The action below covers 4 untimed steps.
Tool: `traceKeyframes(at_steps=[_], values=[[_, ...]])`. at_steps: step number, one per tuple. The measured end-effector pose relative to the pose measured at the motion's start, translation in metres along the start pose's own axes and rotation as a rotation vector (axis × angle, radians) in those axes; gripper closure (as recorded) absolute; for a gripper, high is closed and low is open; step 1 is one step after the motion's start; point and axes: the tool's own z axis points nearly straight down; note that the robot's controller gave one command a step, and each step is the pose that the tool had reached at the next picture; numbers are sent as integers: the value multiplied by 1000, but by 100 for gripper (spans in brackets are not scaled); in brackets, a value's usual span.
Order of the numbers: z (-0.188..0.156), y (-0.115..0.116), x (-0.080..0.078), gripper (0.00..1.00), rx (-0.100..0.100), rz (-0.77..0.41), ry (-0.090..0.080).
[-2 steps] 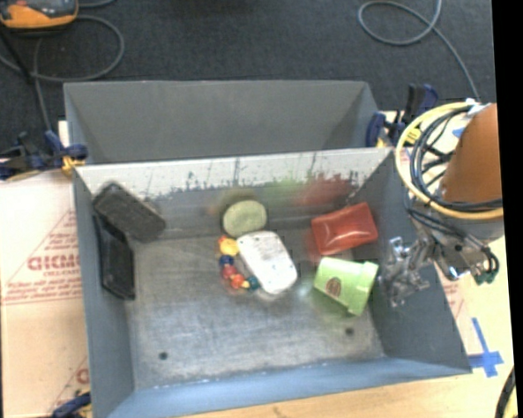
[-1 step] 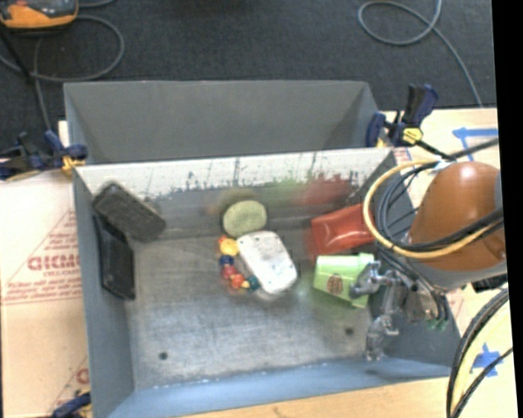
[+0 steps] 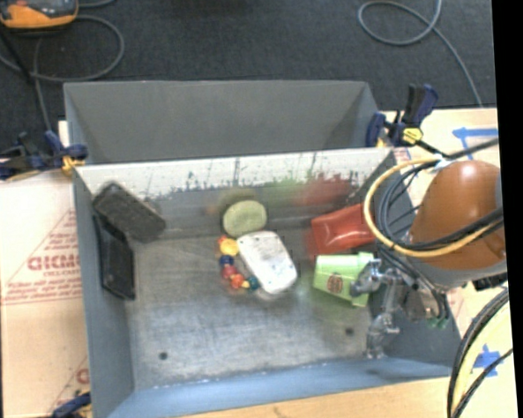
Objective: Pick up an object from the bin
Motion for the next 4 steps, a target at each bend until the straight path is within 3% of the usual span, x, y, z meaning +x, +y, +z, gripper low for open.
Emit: traceKeyframes(at_steps=[1, 2, 3, 4], values=[[-18, -5, -41, 0, -1, -136, 5], [-16, -24, -58, 0, 2, -343, -10], [25, -14, -110, 100, -3, -248, -5], [25, -14, -110, 100, -3, -248, -5]])
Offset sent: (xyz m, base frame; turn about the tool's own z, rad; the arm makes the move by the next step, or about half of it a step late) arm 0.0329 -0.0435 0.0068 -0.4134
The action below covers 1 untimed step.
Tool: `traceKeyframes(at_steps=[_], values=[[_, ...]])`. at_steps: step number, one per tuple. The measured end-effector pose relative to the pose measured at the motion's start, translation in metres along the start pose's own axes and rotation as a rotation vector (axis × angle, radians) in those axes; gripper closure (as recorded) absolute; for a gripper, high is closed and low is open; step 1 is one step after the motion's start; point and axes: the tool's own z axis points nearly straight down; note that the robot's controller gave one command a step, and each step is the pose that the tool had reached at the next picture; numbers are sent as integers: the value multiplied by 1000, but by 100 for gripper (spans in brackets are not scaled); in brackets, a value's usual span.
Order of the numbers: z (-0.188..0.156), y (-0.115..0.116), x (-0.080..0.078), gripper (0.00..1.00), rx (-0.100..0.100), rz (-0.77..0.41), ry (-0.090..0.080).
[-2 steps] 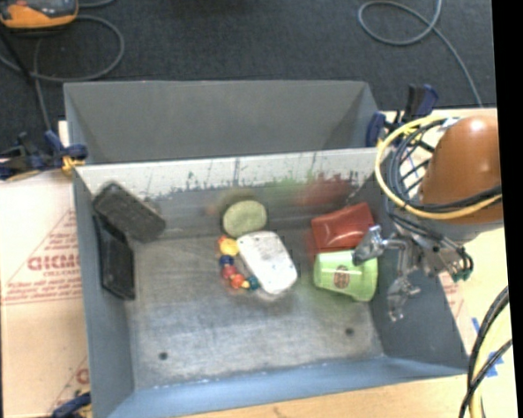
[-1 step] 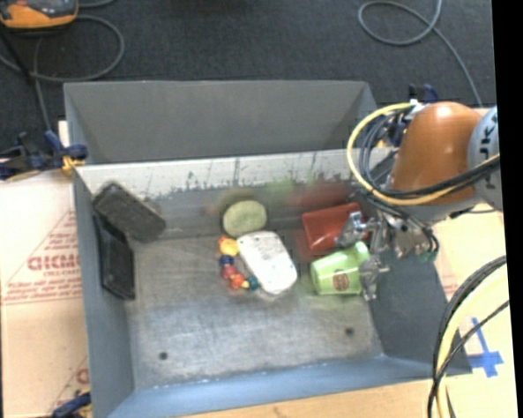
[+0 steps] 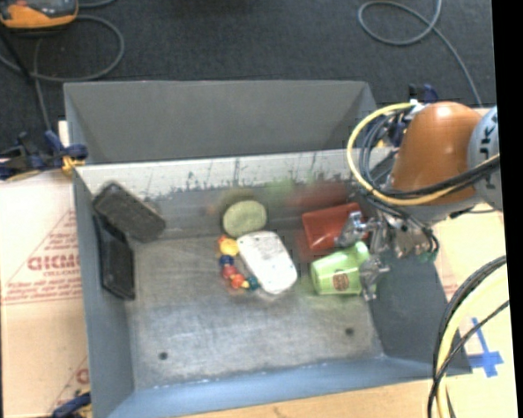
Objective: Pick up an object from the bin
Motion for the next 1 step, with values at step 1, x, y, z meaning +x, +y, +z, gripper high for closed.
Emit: traceKeyframes(at_steps=[1], values=[[0, 1, 2, 100, 2, -19, -4]])
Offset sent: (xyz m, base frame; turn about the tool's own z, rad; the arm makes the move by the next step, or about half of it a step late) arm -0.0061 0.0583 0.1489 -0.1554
